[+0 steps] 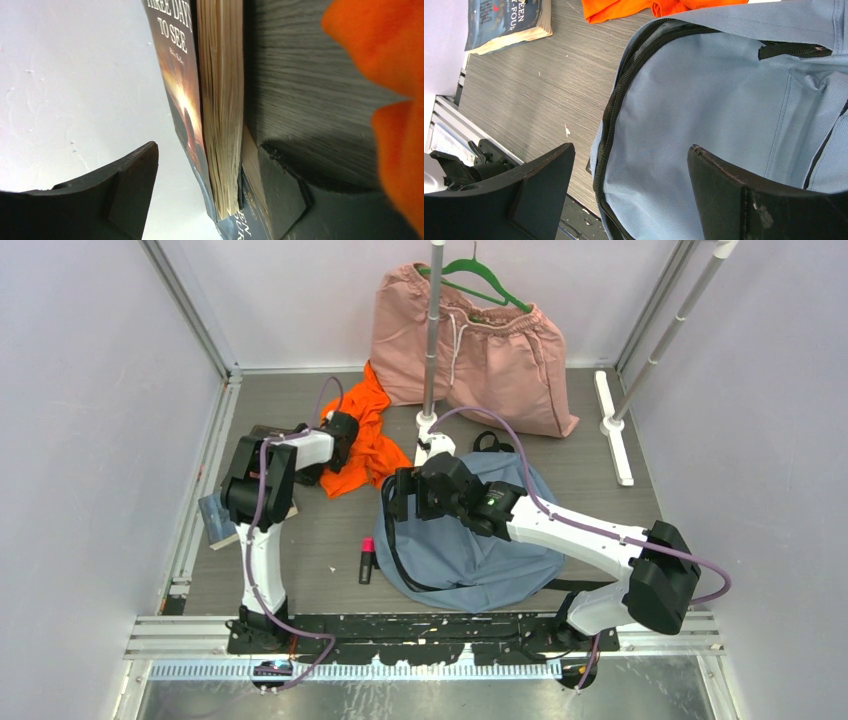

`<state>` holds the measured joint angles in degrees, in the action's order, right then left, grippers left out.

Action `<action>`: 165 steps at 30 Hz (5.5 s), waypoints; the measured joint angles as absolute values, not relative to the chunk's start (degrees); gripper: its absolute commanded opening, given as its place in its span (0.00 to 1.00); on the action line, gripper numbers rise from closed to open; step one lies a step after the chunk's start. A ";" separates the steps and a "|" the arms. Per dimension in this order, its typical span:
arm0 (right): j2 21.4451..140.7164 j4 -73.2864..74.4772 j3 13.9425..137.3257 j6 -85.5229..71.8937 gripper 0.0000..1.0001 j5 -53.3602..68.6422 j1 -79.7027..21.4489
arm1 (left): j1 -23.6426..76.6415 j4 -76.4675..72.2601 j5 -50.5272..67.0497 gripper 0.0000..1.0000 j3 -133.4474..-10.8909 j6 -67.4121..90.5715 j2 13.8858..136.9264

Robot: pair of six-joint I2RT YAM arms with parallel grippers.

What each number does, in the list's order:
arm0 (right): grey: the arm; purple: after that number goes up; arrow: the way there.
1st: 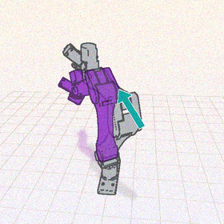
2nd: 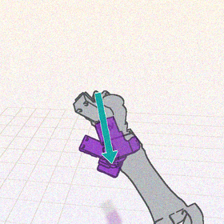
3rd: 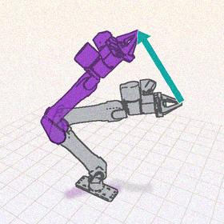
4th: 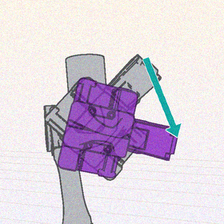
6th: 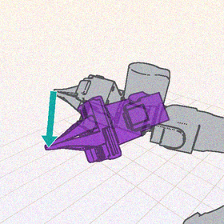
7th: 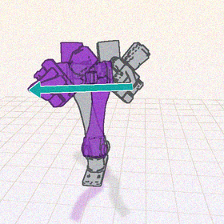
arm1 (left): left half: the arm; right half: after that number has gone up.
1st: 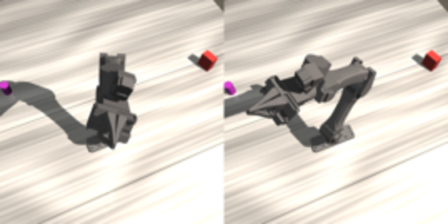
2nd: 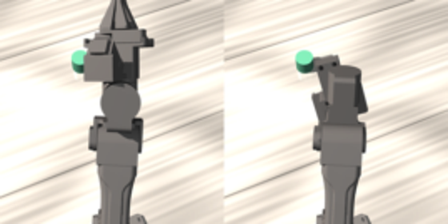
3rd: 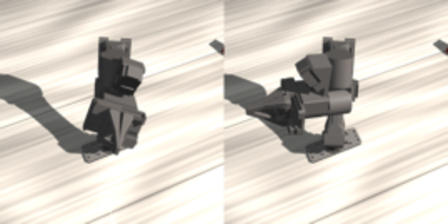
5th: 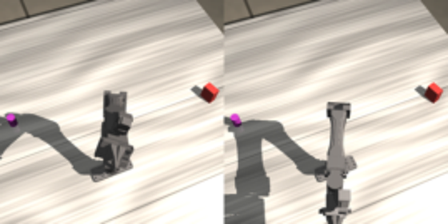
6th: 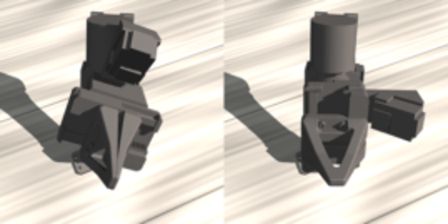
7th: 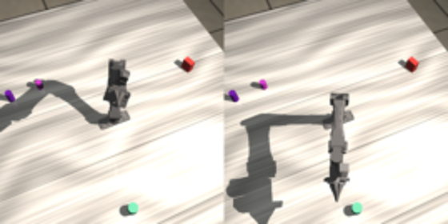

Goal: Pack the student bag
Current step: Pick up the book from the center of the board, then place the book in the student bag.

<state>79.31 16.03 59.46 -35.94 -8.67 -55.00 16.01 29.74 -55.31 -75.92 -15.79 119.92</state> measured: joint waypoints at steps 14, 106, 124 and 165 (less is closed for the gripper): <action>79.31 16.05 59.46 -36.27 0.89 -6.90 -54.83 | 15.57 26.41 -60.99 0.45 -78.24 -16.32 125.19; 67.77 11.11 57.01 -40.51 0.01 26.57 -28.12 | 32.95 42.81 5.04 1.00 -68.42 16.95 49.45; 80.73 -65.12 43.05 -89.30 0.01 51.57 -18.65 | 7.09 -10.85 55.83 0.98 -37.06 72.66 53.39; 66.37 19.11 59.72 -36.91 1.00 14.04 -35.64 | -11.62 16.80 55.55 0.00 -49.60 56.23 49.78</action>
<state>66.37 19.11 59.72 -36.91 14.04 -35.64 -11.62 16.80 55.55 -49.60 56.23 49.78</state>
